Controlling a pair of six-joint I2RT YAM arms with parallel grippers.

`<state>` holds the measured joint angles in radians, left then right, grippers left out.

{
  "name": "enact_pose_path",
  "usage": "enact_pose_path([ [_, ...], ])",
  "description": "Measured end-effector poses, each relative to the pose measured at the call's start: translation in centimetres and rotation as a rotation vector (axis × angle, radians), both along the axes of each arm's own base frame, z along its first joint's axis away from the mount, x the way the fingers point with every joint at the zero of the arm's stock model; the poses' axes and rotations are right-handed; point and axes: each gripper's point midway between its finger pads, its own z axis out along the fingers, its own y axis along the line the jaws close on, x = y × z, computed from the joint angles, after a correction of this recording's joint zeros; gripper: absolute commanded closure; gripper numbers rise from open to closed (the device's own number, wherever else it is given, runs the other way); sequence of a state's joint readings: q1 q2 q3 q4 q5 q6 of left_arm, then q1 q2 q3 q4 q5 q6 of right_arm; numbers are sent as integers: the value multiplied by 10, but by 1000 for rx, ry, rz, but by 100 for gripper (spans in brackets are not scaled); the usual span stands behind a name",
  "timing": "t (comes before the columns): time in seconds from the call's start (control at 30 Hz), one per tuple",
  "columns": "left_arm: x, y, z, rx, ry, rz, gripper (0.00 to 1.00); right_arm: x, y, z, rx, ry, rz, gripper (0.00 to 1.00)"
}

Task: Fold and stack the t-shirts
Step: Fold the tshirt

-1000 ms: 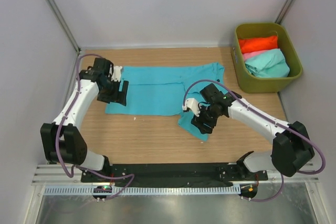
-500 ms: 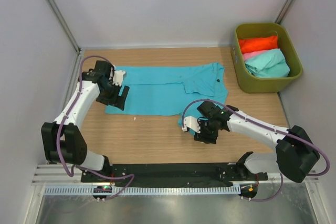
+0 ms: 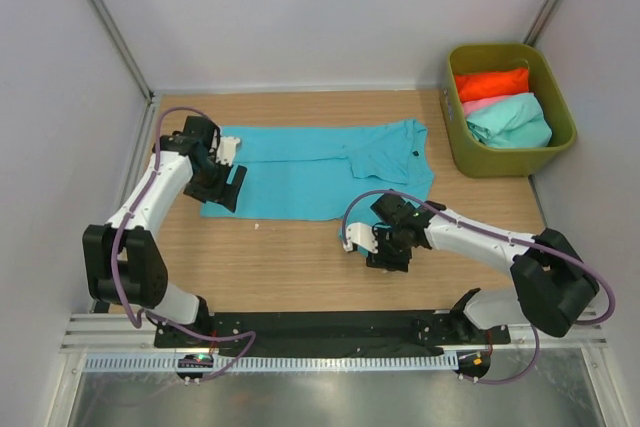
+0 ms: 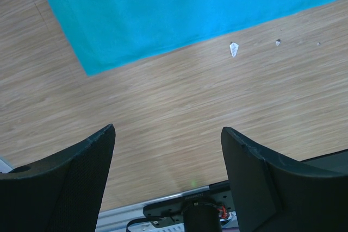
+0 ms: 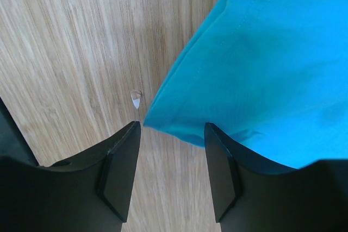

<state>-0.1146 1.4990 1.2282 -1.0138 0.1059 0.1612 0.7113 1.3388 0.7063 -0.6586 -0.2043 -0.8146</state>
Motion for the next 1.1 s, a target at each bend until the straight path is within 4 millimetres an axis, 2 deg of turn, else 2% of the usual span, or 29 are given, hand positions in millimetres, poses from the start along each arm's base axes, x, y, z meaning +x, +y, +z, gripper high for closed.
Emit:
enact_pose_path([
  [0.3,0,3,-2,17,3,5,21,-6,-3,-11,-25,10,34,44],
  [0.5,1,5,-3,27,6,8,21,-3,-2,-12,-24,-3,32,66],
  [0.57,1,7,-3,35,6,13,21,-1,-1,-11,-23,-15,33,76],
  [0.6,1,8,-3,39,5,18,21,0,-1,-11,-23,-21,31,85],
  [0.7,-2,17,-7,49,19,49,24,5,-1,-10,-25,-40,25,97],
  [0.8,-9,33,-15,37,64,124,32,6,-2,-10,-33,-49,16,98],
  [0.93,-13,54,-30,-22,140,238,36,8,-4,-6,-46,-58,11,99],
  [1.1,-15,62,-52,-78,233,308,40,12,-3,-2,-44,-72,9,99],
])
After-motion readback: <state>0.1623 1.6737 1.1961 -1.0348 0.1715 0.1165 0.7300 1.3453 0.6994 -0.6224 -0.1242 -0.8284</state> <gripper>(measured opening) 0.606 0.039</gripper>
